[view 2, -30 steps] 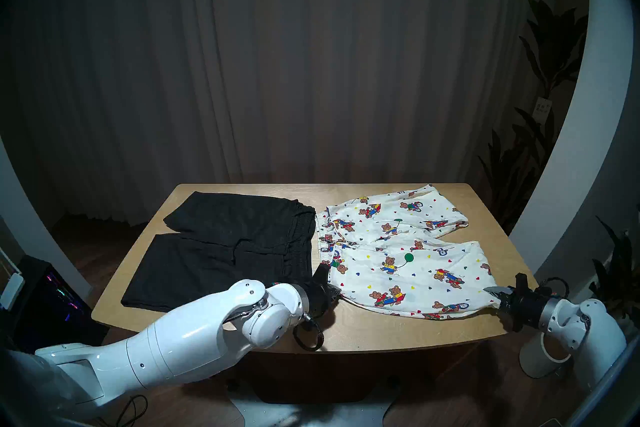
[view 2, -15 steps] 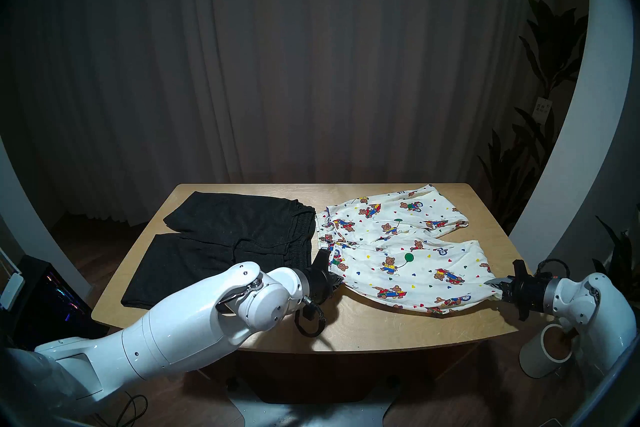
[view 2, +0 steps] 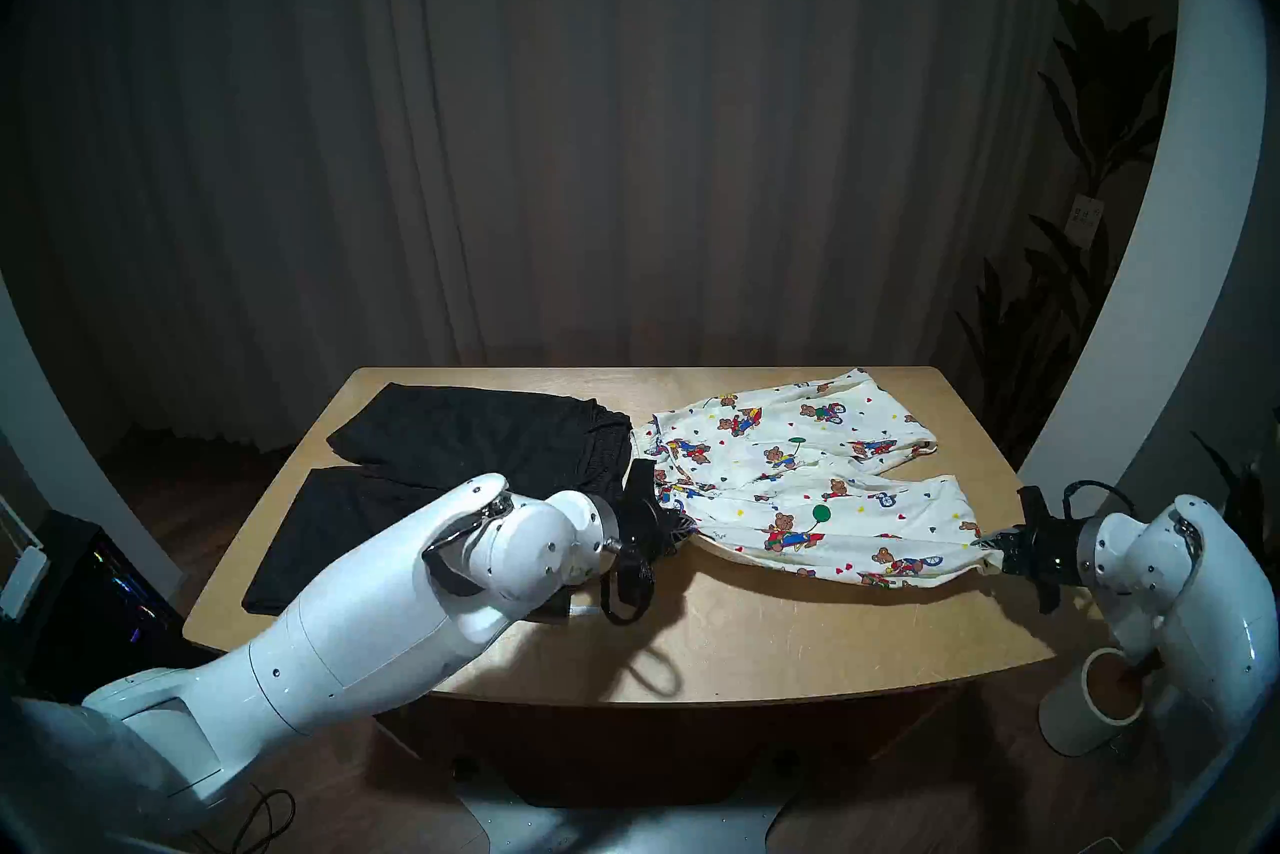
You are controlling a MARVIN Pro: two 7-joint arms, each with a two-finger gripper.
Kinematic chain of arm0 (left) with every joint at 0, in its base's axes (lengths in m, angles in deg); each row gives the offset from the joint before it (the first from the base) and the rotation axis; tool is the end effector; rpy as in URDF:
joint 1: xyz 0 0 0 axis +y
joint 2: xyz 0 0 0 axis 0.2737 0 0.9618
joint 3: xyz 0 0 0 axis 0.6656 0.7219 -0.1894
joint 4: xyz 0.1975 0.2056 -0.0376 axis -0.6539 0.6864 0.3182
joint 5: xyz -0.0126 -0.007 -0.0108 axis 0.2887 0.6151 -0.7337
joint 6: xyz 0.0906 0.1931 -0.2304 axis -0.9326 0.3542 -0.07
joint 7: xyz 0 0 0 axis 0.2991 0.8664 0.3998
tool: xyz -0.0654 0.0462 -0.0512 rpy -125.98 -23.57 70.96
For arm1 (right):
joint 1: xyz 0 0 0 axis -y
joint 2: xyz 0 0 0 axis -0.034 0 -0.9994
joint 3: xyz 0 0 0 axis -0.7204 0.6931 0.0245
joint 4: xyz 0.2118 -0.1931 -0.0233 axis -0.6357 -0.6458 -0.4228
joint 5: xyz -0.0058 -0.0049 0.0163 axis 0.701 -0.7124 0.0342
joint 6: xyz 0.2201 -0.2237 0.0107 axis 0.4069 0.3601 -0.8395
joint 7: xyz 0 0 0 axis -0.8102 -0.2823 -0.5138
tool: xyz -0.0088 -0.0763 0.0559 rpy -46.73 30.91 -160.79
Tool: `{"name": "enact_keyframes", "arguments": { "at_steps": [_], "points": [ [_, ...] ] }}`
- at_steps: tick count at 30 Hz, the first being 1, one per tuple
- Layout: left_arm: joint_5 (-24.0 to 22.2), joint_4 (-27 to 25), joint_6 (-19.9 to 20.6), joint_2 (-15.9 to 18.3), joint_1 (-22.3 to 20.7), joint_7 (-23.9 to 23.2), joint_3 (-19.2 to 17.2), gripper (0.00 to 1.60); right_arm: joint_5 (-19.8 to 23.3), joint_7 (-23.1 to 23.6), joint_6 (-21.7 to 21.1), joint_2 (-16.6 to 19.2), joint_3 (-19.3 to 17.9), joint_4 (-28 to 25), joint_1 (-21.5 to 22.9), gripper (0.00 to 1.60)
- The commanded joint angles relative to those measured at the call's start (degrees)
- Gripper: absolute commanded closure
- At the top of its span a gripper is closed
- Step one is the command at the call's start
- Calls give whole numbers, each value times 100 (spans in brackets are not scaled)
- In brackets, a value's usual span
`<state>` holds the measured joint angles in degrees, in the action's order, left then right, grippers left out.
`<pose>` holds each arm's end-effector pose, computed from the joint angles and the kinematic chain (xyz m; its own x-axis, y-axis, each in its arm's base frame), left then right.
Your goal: Fold pants twice and stack them
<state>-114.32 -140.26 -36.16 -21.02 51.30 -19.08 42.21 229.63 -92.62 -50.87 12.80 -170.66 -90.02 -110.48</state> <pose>0.3702 -0.1851 -0.2745 0.5024 0.7511 -0.4284 0.7176 -0.0857 0.6912 0.3158 -0.3042 -0.2803 0.2696 -0.9618 -0.0478 -0.7148 -0.1666 -0.6792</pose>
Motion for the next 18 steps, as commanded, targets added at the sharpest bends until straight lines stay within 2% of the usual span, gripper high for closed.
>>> {"name": "enact_keyframes", "arguments": {
  "at_steps": [1,10,18],
  "points": [
    [-181,103,-23,-242,-275,-22,-266,160,464,-394,619,314,31,-97,672,160],
    [-306,389,-12,-369,-488,-27,-425,160,814,-690,1245,519,273,-288,1160,160],
    [-301,780,24,-580,-791,-72,-501,160,873,-831,1806,482,789,-338,1668,160]
  ]
}}
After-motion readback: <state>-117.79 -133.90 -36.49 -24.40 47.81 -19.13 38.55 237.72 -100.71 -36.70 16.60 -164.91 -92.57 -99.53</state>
